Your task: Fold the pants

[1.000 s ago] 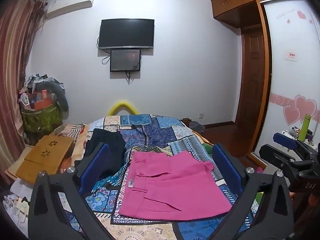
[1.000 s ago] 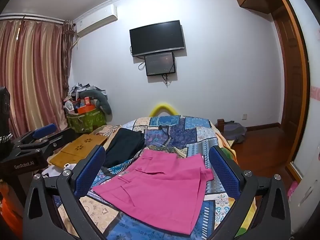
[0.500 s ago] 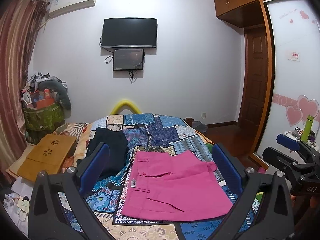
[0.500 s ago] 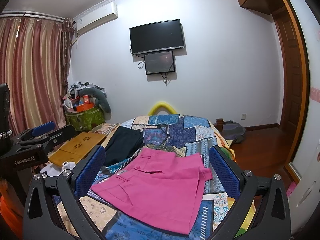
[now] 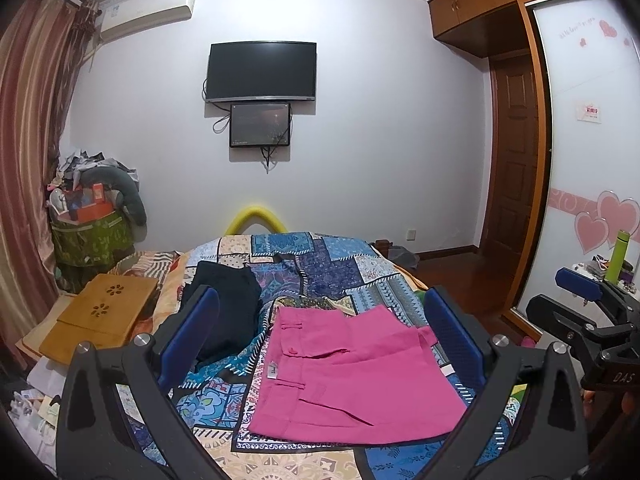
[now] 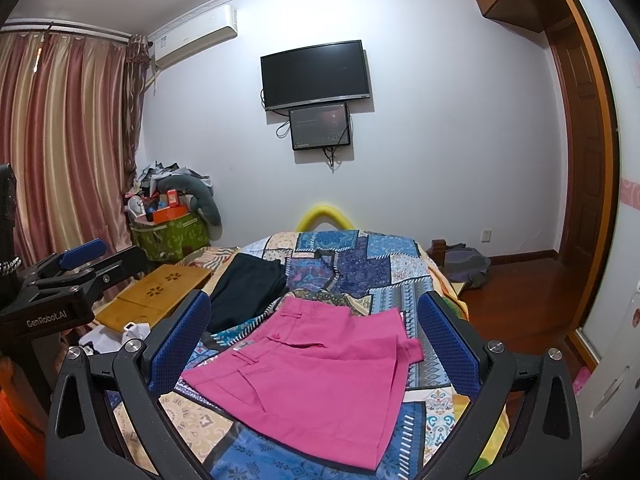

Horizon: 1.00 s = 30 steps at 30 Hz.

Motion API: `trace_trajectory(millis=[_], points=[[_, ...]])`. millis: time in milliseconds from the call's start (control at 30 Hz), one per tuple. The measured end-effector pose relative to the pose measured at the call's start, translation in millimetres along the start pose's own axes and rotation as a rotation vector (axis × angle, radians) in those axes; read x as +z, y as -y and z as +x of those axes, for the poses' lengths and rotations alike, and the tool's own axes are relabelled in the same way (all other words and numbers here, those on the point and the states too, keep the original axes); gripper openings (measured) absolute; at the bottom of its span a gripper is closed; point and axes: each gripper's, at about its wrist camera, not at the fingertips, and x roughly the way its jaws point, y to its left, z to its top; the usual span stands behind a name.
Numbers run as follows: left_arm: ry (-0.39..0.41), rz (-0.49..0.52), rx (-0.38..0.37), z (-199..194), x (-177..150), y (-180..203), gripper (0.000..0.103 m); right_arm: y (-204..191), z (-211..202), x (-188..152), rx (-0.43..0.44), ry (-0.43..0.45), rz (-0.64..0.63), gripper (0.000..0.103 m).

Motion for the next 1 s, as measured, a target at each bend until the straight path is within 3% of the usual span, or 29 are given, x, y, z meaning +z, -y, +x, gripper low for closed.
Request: trace_trajectory(millis=[1000], points=[[0.019,0.008,0.0,-4.5,4.0,0.1,0.103,-4.7,-3.1,2.6,-0.002,0.003,-0.016,0.103]])
